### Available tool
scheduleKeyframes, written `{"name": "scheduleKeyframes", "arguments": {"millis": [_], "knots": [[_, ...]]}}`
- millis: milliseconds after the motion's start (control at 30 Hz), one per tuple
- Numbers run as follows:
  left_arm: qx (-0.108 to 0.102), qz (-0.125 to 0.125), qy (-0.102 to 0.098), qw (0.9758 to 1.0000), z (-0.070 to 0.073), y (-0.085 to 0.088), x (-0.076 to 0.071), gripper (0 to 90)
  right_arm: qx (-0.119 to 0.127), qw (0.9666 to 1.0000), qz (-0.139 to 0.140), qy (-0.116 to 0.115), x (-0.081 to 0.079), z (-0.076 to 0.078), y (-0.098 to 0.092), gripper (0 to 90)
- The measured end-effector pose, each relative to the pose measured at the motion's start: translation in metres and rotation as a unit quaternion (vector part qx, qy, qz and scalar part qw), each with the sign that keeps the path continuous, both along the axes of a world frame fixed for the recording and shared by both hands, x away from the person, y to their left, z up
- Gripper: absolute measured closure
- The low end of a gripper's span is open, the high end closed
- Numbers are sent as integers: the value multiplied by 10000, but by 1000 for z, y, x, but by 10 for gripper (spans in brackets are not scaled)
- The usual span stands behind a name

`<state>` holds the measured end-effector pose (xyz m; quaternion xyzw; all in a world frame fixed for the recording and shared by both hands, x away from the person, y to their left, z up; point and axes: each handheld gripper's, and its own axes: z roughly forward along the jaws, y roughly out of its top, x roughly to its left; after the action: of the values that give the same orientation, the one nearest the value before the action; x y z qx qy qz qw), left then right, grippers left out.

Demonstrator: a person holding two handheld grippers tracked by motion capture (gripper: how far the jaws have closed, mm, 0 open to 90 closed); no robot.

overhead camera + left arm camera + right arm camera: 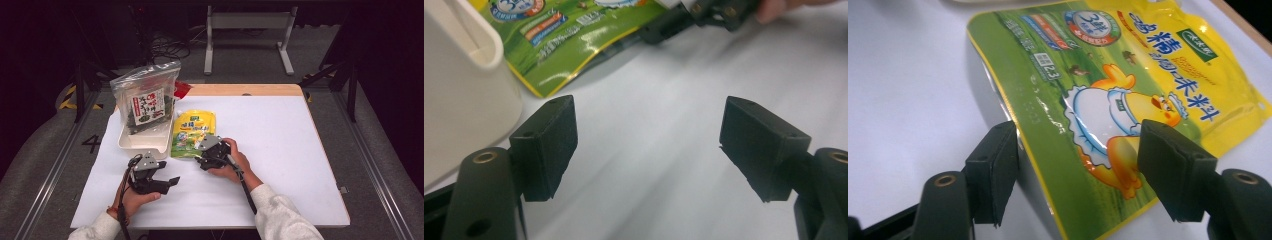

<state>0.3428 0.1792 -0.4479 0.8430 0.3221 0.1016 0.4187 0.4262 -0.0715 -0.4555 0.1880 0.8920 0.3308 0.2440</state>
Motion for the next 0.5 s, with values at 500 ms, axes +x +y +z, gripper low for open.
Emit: {"name": "scheduleKeyframes", "arguments": {"millis": [500], "knots": [[21,-96,254,9996,-5,23,-15,228,-560,9963,515,-403,-7,1,14,565]]}}
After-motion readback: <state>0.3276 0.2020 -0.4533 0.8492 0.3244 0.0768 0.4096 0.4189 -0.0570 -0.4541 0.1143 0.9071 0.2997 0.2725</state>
